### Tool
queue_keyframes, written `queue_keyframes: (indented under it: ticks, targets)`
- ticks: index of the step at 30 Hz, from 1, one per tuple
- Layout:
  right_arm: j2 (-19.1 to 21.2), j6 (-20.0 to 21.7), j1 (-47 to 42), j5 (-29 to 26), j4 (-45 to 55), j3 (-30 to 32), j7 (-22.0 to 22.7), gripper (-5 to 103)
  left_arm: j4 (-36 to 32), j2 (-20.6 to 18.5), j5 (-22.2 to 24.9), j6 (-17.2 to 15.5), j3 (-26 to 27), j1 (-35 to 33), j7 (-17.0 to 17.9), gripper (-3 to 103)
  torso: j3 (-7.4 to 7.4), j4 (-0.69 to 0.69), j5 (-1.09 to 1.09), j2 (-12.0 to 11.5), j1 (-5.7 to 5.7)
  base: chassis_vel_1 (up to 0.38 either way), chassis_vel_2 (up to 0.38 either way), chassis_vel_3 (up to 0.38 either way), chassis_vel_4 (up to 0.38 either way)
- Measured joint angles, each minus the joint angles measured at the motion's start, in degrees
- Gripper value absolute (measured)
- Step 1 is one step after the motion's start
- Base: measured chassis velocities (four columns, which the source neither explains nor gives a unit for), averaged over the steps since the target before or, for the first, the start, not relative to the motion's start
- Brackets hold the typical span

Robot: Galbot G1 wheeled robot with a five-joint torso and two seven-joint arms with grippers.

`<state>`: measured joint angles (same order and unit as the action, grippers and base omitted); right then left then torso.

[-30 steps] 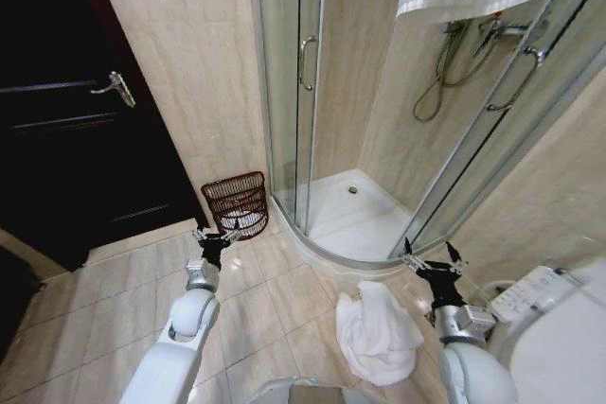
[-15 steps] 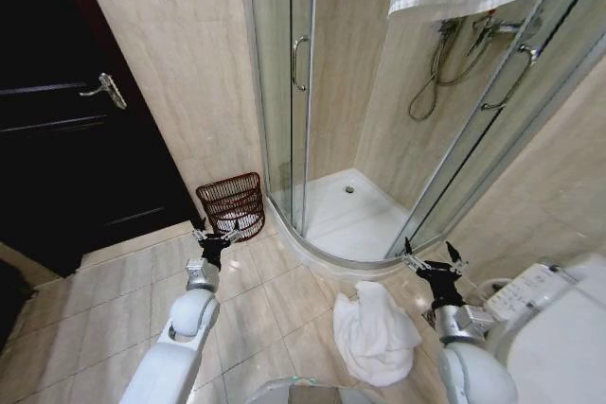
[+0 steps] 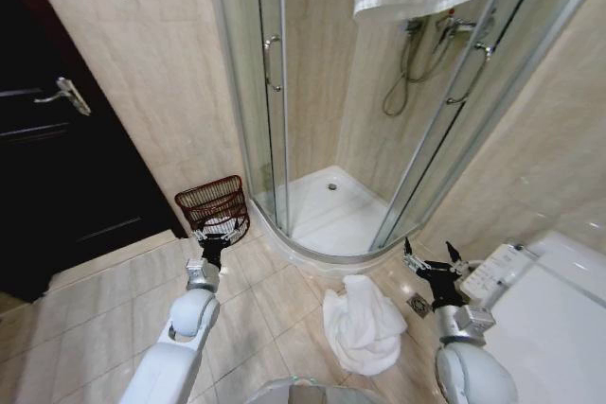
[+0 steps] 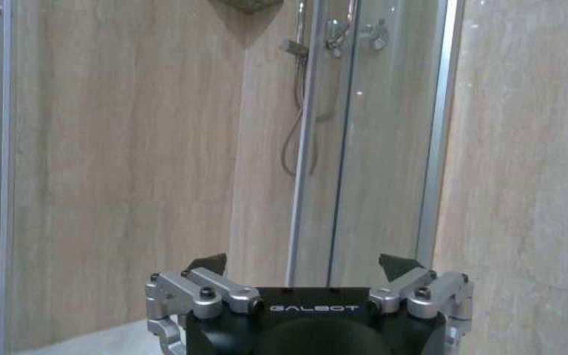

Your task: Discard the used towel into the hamper.

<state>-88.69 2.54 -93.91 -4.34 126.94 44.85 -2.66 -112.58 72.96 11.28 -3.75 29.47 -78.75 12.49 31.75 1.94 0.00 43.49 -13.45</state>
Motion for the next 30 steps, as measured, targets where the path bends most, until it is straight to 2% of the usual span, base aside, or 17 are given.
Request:
queue_keyframes:
  ticks: [11, 12, 13, 15, 16, 17, 19, 21, 22, 24, 25, 27, 30]
  targets:
    - [-0.11, -0.37, -0.10, -0.09, -0.30, 0.49, 0.00, 100, 0.00, -0.10, 0.34, -0.05, -0.55, 0.23, -0.19, 100, 0.00, 0.01, 0.00, 0.00, 0.00, 0.000, 0.000, 0.000, 0.000]
    - [-0.54, -1.63, -0.40, -0.49, -1.36, 1.79, 0.00, 100, 0.01, -0.47, 1.23, -0.29, -1.84, 0.86, -0.90, 100, 0.00, 0.08, 0.01, 0.00, 0.00, 0.000, 0.000, 0.000, 0.000]
    - [-0.54, -1.63, -0.40, -0.49, -1.36, 1.79, 0.00, 100, 0.01, -0.47, 1.23, -0.29, -1.84, 0.86, -0.90, 100, 0.00, 0.08, 0.01, 0.00, 0.00, 0.000, 0.000, 0.000, 0.000]
    - [-2.38, -6.41, -2.02, -2.21, -6.15, 7.52, 0.43, 100, 0.00, -1.90, 4.96, -1.37, -7.47, 3.51, -4.15, 100, 0.00, 0.00, 0.01, 0.00, 0.00, 0.000, 0.000, 0.000, 0.000]
    - [-2.38, -6.41, -2.02, -2.21, -6.15, 7.52, 0.43, 100, 0.00, -1.90, 4.96, -1.37, -7.47, 3.51, -4.15, 100, 0.00, 0.00, 0.01, 0.00, 0.00, 0.000, 0.000, 0.000, 0.000]
    - [-3.04, -8.04, -2.66, -2.94, -7.83, 9.60, 0.60, 100, -0.02, -2.39, 6.53, -1.69, -9.61, 4.56, -5.52, 100, 0.00, -0.11, 0.00, 0.00, 0.00, 0.000, 0.000, 0.000, 0.000]
    - [-3.43, -8.76, -2.42, -4.69, -8.47, 11.22, 0.30, 100, -0.40, -3.03, 8.91, -1.27, -10.91, 5.80, -6.49, 100, 0.00, -0.05, 0.01, 0.00, 0.00, -0.053, -0.031, -0.027, -0.012]
    - [-3.44, -8.75, -2.44, -5.01, -8.48, 11.39, 0.14, 100, -0.45, -3.18, 8.93, -1.32, -10.92, 5.97, -6.41, 100, 0.00, -0.04, 0.03, 0.00, 0.00, -0.026, -0.014, -0.019, -0.007]
    - [-3.44, -8.71, -2.42, -5.23, -8.43, 11.42, -0.06, 100, -0.45, -3.25, 8.06, -1.37, -10.89, 6.07, -5.95, 100, 0.00, 0.01, 0.01, 0.00, 0.00, 0.000, 0.000, 0.000, 0.000]
    - [-3.45, -8.58, -2.53, -5.58, -8.26, 11.42, -0.35, 100, -0.06, -3.15, 5.08, -1.37, -10.73, 6.32, -3.82, 100, 0.00, 0.03, 0.02, 0.00, 0.00, 0.000, 0.000, 0.000, 0.000]
    - [-3.45, -8.58, -2.53, -5.58, -8.26, 11.42, -0.35, 100, -0.06, -3.15, 5.08, -1.37, -10.73, 6.32, -3.82, 100, 0.00, 0.03, 0.02, 0.00, 0.00, 0.000, 0.000, 0.000, 0.000]
    - [-3.45, -8.58, -2.86, -5.87, -8.13, 11.38, -1.59, 100, 0.49, -2.60, 1.66, -1.53, -10.68, 6.59, -0.19, 100, 0.00, 0.03, 0.00, 0.00, 0.00, 0.000, 0.000, 0.000, 0.000]
    - [-2.81, -8.79, -2.99, -6.11, -7.51, 11.05, -4.65, 100, 1.16, -2.04, -1.02, -2.52, -10.50, 7.22, 4.02, 100, 0.00, -0.01, 0.01, 0.00, 0.00, 0.000, 0.000, 0.000, 0.000]
